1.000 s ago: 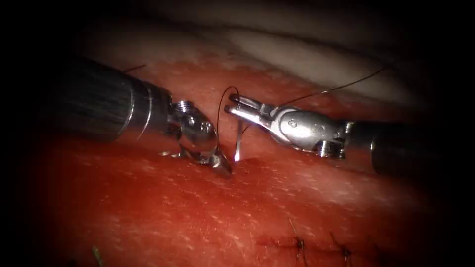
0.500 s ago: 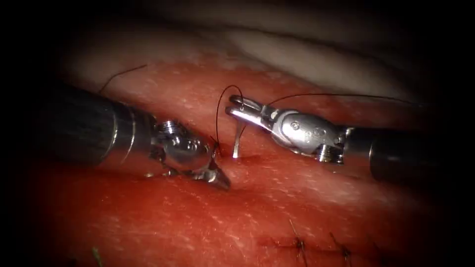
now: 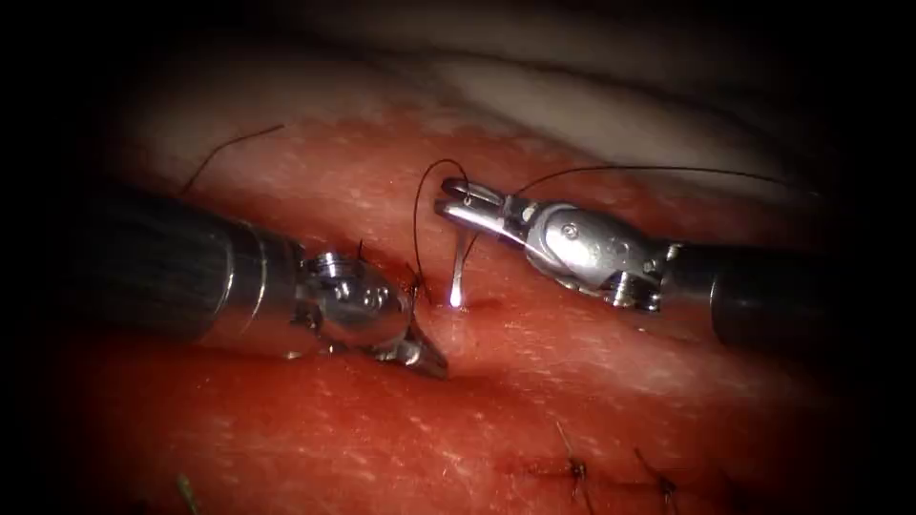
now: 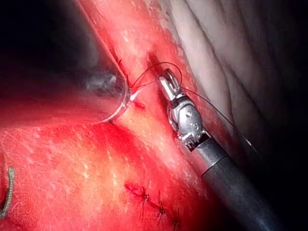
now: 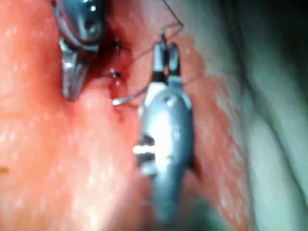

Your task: Wound Closure

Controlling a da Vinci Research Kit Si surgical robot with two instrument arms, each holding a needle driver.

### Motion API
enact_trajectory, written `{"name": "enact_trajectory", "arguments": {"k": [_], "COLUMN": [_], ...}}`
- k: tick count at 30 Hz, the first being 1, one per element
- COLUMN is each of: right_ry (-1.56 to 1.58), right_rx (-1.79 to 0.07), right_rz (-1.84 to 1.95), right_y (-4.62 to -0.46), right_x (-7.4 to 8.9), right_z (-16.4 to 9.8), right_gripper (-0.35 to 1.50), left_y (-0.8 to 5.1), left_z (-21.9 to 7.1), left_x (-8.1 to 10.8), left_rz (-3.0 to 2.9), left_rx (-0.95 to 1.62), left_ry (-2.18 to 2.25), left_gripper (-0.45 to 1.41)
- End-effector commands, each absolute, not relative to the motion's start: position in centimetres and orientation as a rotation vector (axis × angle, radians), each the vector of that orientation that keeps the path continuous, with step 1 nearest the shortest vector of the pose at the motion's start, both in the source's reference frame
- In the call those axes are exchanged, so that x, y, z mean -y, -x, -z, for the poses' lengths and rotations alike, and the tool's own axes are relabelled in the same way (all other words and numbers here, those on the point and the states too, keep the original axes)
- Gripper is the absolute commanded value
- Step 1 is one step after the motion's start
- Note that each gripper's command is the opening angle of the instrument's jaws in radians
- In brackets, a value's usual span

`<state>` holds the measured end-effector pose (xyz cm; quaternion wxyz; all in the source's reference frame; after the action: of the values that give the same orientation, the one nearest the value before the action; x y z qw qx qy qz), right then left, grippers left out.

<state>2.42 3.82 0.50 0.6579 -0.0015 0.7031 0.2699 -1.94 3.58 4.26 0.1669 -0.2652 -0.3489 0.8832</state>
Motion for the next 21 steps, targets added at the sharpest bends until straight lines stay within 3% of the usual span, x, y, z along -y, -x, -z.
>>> {"name": "enact_trajectory", "arguments": {"k": [1, 21], "right_ry": [-0.004, 0.001], "right_rx": [-1.605, -1.627], "right_rz": [-0.596, -0.491], "right_y": [-2.52, -2.52], "right_x": [-3.86, -3.84], "right_z": [-0.55, -0.53], "right_gripper": [-0.35, -0.35], "left_y": [1.97, 1.84], "left_z": [-4.32, -4.56], "left_x": [-3.53, -3.56], "left_rz": [-2.514, -2.505], "left_rx": [0.997, 1.002], "left_ry": [0.755, 0.742], "left_gripper": [-0.33, -0.3]}}
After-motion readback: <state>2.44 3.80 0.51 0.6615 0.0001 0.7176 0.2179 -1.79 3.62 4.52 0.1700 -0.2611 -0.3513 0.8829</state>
